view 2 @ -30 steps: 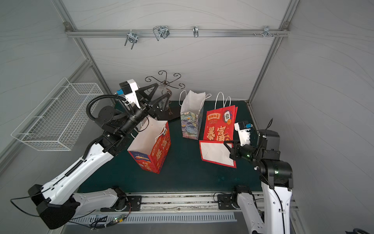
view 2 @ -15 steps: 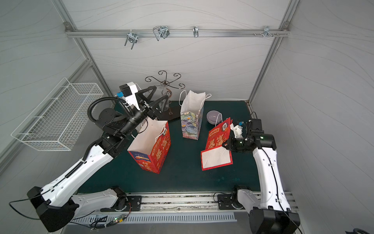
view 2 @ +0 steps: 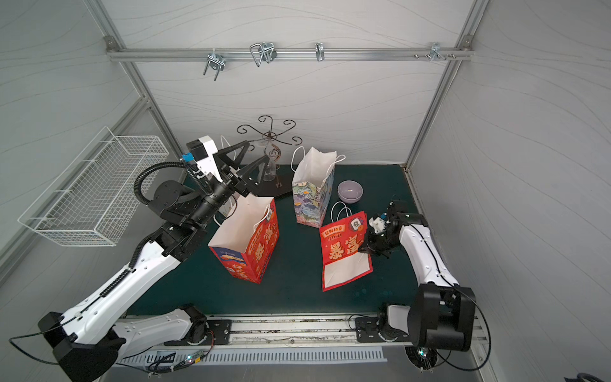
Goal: Put away the paper bag
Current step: Place the paper bag at the center of the board.
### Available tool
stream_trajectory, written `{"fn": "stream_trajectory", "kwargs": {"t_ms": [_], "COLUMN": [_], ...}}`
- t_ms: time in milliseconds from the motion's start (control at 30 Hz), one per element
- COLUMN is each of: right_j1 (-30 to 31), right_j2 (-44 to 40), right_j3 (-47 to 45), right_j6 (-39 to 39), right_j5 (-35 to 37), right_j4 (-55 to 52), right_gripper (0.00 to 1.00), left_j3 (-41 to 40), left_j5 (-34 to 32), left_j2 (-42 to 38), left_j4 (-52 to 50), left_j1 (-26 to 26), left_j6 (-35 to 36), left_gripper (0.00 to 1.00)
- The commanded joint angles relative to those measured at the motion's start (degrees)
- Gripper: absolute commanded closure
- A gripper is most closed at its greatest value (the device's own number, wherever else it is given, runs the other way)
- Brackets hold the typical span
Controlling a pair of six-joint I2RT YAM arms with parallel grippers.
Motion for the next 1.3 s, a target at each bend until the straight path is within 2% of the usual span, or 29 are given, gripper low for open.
{"fn": "stream_trajectory", "kwargs": {"t_ms": [0,200,400,500,633,767,867,1000,1100,1167,1267], "right_j1": [-0.41,-0.38,-0.41,-0.5,-0.57,-0.94,-1.03,-0.73,-0.43,-0.24,0.41], "right_j2": [2.92,7.96,13.39,15.59,15.44,13.63,10.85,4.14,-4.39,-10.44,-18.77], "right_j3": [-0.23,1.05,1.66,2.05,1.88,2.0,3.18,6.67,7.69,7.04,3.81], "right_j6": [2.26,3.15,3.15,3.54,4.55,6.09,6.55,3.75,0.86,0.29,1.47], "right_j5": [5.8,11.67,14.04,15.92,20.35,24.65,26.56,26.46,21.44,17.21,12.11], "right_j4": [0.37,3.28,6.68,7.07,6.91,5.71,3.91,2.4,6.78,12.13,21.63], "right_gripper": [1.0,1.0,0.99,0.82,0.53,0.39,0.34,0.34,0.35,0.36,0.39], "left_j3": [0.21,0.08,-0.22,-0.07,0.2,0.38,1.69,4.58,8.53,11.47,16.19], "left_j5": [-0.54,-0.63,-0.71,-0.68,-0.79,-1.05,-1.28,-2.35,-4.43,-7.86,-17.67], "left_j2": [-0.61,-0.77,-0.83,-0.73,-0.7,-0.56,-0.47,-0.57,-0.91,-1.46,-2.96], "left_j4": [2.82,2.67,3.15,3.09,2.67,1.76,-2.51,-9.91,-19.62,-26.8,-39.89], "left_j1": [0.37,0.49,0.57,0.5,0.56,0.62,0.66,0.9,1.44,1.62,1.69], "left_j6": [-0.21,-0.06,-0.13,-0.12,-0.03,0.36,1.34,3.25,5.86,7.71,8.61], "left_gripper": [0.0,0.0,0.0,0.0,0.0,0.0,0.0,0.0,0.01,0.03,0.06]}}
